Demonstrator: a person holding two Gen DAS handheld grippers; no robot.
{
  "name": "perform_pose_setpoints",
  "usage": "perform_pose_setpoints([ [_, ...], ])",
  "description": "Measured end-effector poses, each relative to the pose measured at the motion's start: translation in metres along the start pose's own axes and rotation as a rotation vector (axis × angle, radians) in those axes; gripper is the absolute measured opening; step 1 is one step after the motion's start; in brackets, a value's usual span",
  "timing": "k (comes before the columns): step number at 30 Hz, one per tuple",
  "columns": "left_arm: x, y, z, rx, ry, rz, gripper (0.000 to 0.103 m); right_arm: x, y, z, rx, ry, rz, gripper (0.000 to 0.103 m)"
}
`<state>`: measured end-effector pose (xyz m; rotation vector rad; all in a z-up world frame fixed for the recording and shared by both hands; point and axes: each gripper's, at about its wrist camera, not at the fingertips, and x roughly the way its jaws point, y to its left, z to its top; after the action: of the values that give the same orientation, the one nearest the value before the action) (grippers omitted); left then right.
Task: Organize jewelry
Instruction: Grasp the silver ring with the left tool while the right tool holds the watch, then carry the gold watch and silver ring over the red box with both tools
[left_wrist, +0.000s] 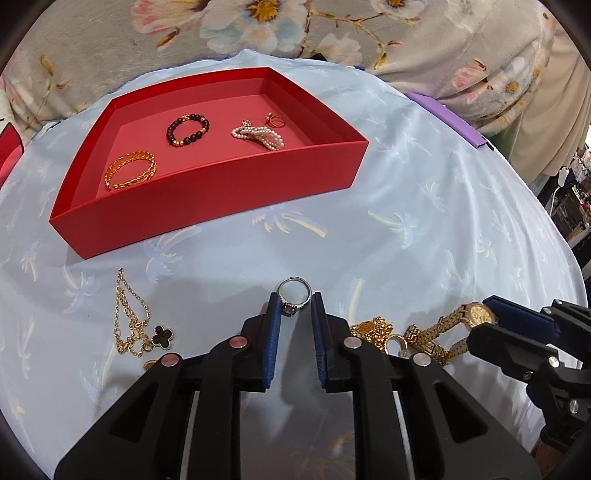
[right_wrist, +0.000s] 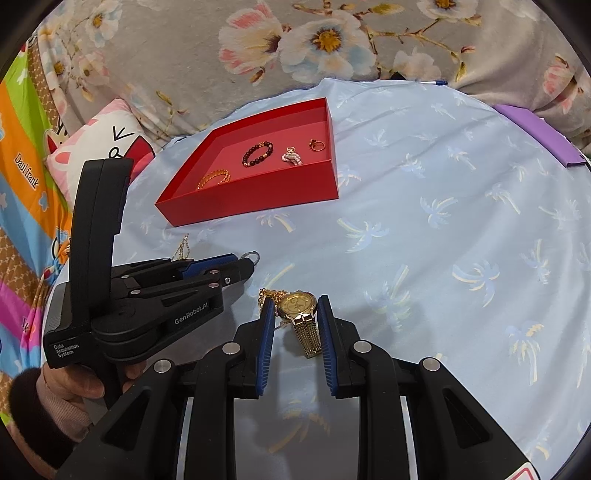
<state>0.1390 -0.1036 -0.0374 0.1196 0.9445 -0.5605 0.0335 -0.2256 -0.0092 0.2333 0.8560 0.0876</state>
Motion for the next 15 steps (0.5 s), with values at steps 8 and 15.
perform_pose_setpoints([
  [8, -0.004, -0.003, -0.003, -0.025, -0.006, -0.021, 0.008, 0.0, 0.001, 0.0, -0.001, -0.003, -0.002, 0.022],
  [15, -0.029, 0.0, -0.001, -0.064, -0.048, -0.027, 0.008, -0.008, 0.005, 0.008, -0.007, -0.029, 0.007, 0.022],
])
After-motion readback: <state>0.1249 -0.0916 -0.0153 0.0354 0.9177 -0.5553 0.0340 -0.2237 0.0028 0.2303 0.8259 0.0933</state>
